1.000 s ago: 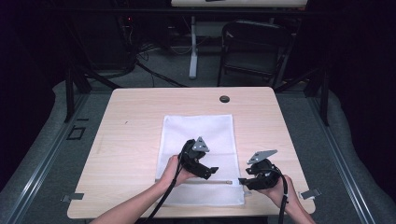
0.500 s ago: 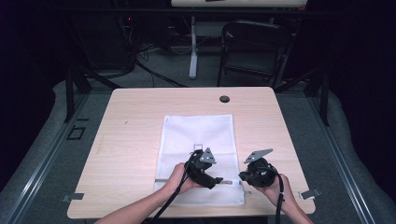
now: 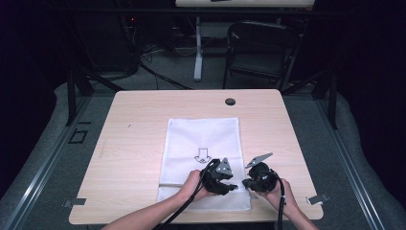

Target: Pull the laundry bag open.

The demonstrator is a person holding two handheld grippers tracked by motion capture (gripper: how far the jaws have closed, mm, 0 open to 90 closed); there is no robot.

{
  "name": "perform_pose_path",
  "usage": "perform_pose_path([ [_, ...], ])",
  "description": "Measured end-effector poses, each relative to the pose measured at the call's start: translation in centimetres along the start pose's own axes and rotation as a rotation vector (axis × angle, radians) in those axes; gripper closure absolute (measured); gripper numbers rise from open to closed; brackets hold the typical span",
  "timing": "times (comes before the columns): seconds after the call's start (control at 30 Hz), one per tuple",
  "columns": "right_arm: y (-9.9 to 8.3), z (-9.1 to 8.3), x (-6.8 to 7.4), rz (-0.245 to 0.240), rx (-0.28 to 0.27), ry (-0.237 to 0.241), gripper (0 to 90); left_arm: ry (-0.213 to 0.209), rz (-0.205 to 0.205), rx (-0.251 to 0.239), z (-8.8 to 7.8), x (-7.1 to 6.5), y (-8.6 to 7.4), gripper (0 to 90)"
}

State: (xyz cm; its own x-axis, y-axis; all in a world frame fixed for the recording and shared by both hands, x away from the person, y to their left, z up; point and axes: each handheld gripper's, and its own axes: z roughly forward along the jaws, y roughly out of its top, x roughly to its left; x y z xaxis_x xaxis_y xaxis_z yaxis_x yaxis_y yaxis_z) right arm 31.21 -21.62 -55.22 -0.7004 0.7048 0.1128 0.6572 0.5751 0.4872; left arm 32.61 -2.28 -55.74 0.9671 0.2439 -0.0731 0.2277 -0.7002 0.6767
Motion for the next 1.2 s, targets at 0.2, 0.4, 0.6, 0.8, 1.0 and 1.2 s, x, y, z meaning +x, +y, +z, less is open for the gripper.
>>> perform_pose_path([
  [0.2,0.0,0.3,0.0,0.004,0.015,0.007,90.0,-0.006,0.015,0.055,1.4,-0.2,0.0,64.4],
  [0.4,-0.2,0.5,-0.1,0.011,0.007,0.014,90.0,-0.037,0.007,0.023,1.8,0.2,-0.1,78.2],
  [0.6,-0.1,0.3,-0.3,0.007,0.018,0.012,90.0,-0.031,0.033,0.026,1.8,-0.2,-0.2,81.6],
  [0.8,-0.1,0.0,-0.3,0.031,-0.017,0.032,90.0,-0.042,0.014,0.002,1.9,-0.2,-0.5,81.7],
  [1.0,-0.2,0.6,0.0,0.043,-0.010,0.042,90.0,-0.033,0.009,0.000,1.9,-0.3,-0.5,81.8],
  [1.2,-0.1,0.6,0.2,-0.003,0.013,-0.002,90.0,-0.026,0.010,-0.001,1.7,-0.5,-0.6,82.0],
])
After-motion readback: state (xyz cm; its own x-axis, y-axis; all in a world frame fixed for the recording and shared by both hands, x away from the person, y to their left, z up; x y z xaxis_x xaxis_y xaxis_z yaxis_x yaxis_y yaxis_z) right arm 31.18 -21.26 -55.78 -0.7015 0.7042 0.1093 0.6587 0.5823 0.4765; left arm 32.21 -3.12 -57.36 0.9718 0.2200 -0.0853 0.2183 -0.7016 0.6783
